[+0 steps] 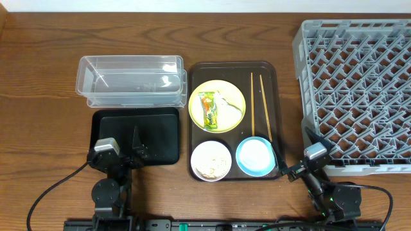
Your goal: Sort waste into correct bins and load items into the dishwasher rack
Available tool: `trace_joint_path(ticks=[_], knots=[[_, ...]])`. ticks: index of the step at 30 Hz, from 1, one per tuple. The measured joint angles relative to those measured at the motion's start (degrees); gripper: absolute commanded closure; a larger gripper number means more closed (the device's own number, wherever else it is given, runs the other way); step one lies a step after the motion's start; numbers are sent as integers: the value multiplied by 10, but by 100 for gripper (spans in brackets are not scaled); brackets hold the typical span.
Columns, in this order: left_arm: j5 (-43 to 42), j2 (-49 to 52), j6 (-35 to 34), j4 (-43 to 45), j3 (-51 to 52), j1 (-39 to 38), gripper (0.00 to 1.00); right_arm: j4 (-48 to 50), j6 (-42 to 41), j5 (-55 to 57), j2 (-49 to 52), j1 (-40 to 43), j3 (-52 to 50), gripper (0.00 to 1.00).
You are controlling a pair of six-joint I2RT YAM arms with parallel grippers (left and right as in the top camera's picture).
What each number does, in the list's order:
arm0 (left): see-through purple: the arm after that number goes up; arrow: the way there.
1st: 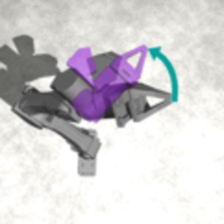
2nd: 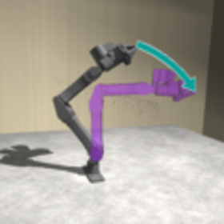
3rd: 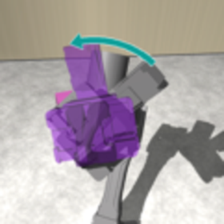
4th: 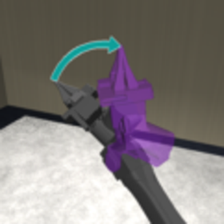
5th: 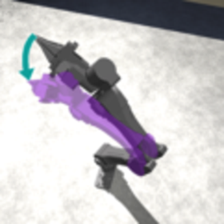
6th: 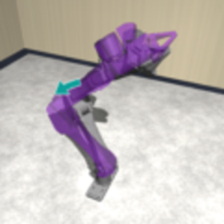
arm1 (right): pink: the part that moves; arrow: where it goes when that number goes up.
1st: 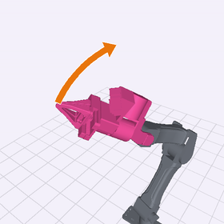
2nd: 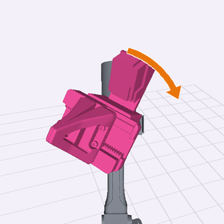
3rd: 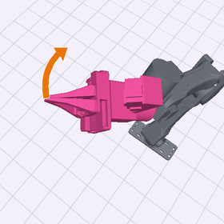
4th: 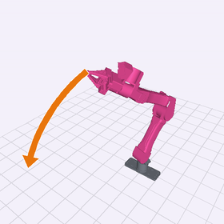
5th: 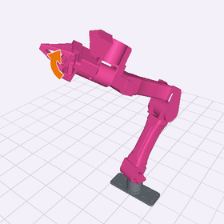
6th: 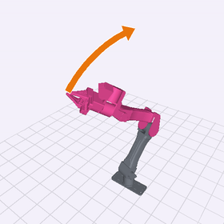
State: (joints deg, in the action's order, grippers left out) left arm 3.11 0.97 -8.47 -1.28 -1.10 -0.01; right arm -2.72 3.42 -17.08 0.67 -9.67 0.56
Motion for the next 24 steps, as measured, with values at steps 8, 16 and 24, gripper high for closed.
trace_joint_path(ticks=[8, 16, 24], knots=[[0, 0, 0, 1, 0, 0, 2, 0, 0, 0, 0, 0, 0, 1], [0, 0, 0, 1, 0, 0, 2, 0, 0, 0, 0, 0, 0, 1], [-74, 2, -3, 53, 6, 0, 2, 13, -7, -1, 0, 0, -1, 1]])
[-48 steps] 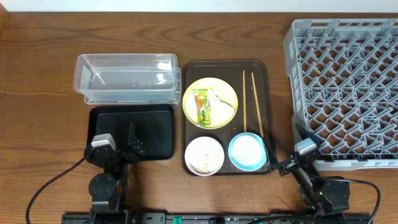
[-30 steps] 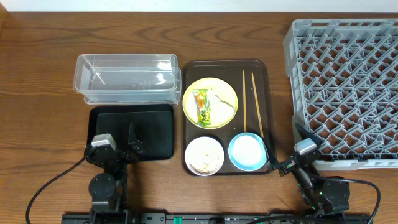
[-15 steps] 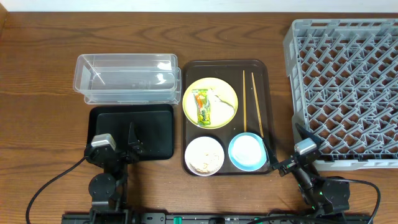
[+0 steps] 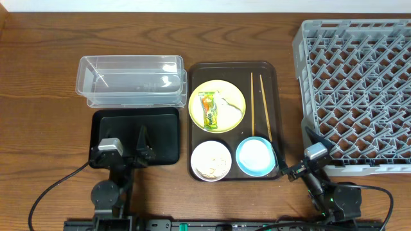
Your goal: Sort waste into correct bins and load items into the dishwasher rack
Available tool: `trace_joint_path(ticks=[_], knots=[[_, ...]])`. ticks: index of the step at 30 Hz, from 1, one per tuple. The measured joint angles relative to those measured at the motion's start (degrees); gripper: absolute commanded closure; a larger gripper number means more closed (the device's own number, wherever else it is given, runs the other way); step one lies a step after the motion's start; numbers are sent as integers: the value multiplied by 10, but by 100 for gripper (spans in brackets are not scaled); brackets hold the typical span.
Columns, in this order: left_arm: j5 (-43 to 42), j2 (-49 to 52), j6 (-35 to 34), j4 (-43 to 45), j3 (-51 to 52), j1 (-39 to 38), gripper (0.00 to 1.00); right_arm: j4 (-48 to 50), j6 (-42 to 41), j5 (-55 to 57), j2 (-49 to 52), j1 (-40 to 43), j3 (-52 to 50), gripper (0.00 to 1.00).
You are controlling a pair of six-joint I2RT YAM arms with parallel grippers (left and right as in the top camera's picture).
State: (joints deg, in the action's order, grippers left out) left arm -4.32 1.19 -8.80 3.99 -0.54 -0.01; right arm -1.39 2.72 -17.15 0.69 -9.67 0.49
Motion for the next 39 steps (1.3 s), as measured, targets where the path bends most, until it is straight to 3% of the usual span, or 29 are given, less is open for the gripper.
trace_joint_path(ticks=[5, 11, 18, 26, 31, 35, 39], knots=[[-66, 0, -4, 53, 0, 0, 2, 62, -54, -19, 0, 0, 0, 1], [-111, 33, -39, 35, -40, 0, 2, 26, -123, -34, 5, 0, 25, 1], [-181, 221, -57, -152, -273, 0, 2, -148, -136, -39, 116, 0, 209, 1], [-273, 493, -63, -438, -600, -2, 2, -386, -96, -39, 379, 0, 510, 1], [-370, 562, -64, -462, -671, -2, 2, -443, -81, -50, 475, 0, 605, 1], [-445, 583, -64, -462, -671, -8, 2, -458, -83, -68, 501, 0, 612, 1], [-460, 599, -64, -466, -671, -47, 2, -462, -112, -54, 504, 0, 613, 1]])
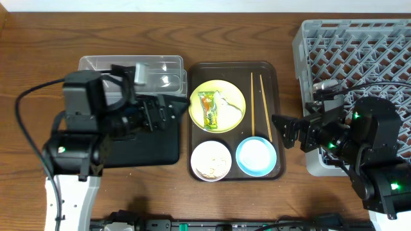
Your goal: Sort waste into correct bins and load items into the dishwasher rack
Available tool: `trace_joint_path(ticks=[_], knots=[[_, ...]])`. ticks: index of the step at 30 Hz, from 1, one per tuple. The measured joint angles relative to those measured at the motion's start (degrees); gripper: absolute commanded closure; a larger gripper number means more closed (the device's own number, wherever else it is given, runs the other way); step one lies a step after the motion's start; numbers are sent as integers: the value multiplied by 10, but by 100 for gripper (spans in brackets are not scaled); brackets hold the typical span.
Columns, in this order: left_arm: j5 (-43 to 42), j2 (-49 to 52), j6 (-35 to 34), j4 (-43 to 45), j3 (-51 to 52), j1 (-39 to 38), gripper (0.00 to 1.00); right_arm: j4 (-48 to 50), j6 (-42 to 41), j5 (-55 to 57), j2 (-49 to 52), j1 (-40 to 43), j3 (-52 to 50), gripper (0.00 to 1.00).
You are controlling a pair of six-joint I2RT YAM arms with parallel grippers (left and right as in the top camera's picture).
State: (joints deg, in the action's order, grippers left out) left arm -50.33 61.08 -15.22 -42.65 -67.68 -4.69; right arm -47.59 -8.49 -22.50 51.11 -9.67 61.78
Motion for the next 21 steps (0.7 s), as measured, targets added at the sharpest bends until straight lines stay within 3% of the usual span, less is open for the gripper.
trace_joint_path(ticks=[6, 9, 12, 19, 21], knots=[[145, 27, -2, -34, -1, -181, 1, -23, -65, 61, 0, 0, 1, 5], [251, 66, -16, -36, -2, -282, 12, -32, -77, 73, 0, 0, 1, 5], [330, 125, -34, -27, -2, -355, 13, -43, -84, 80, 0, 0, 2, 5], [398, 265, -99, 33, -2, -438, 38, -51, -91, 84, 0, 0, 2, 4], [404, 295, -116, 40, -2, -442, 40, -52, -91, 84, 0, 0, 2, 4]])
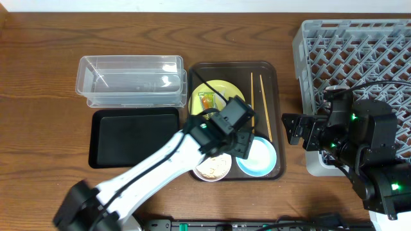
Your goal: Sort waste into correct bins and load items into the dishwasher rack
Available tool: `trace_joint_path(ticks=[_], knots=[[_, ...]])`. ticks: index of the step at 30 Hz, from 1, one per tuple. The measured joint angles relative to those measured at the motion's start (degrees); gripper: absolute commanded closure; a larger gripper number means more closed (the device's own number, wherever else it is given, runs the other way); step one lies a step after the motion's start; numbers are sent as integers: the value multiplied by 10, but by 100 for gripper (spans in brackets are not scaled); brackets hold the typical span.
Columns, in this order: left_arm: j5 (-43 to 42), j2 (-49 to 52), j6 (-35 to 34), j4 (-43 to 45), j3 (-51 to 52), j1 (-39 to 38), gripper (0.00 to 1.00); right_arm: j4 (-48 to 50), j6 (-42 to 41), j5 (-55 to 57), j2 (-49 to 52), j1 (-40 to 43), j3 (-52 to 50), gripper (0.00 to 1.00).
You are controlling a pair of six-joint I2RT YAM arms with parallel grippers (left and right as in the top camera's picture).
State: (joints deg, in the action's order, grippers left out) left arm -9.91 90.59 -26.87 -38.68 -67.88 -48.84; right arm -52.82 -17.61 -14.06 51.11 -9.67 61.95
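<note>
A brown tray (277,83) holds a yellow plate (225,90) with a green wrapper (206,101), two chopsticks (256,96), a white bowl of scraps (210,169) and a blue bowl (262,158). My left arm reaches in from the lower left. Its gripper (239,142) hangs over the tray between the plate and the two bowls, covering part of each; its fingers are hidden under the wrist. My right gripper (292,128) hovers open just right of the tray, in front of the grey dishwasher rack (356,58), holding nothing.
A clear plastic bin (128,80) stands left of the tray, with a black tray-like bin (128,138) in front of it. The rack fills the right side of the table. Cables trail from both arms.
My left arm has swung right, from above the clear and black bins to over the brown tray's middle. The right gripper has shifted slightly right and stays beside the tray.
Both arms first rested low at the table's front edge, the left by the black bin, the right by the rack's corner. Then both stood raised, left over the bins, right beside the tray. Now the left gripper is over the tray's dishes. Nothing on the tray has moved.
</note>
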Motion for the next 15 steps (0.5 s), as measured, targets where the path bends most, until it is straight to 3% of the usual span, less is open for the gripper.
trace_joint_path(ticks=[6, 11, 15], knots=[[3, 42, -28, 18, 0, 0, 47, -1, 0, 0, 0, 0, 0, 4], [-7, 59, -37, 21, 0, 0, 62, 3, 0, 0, 0, 0, 0, 4], [-13, 72, -42, 21, 0, 0, 67, 3, 0, 0, 1, 0, 0, 5]])
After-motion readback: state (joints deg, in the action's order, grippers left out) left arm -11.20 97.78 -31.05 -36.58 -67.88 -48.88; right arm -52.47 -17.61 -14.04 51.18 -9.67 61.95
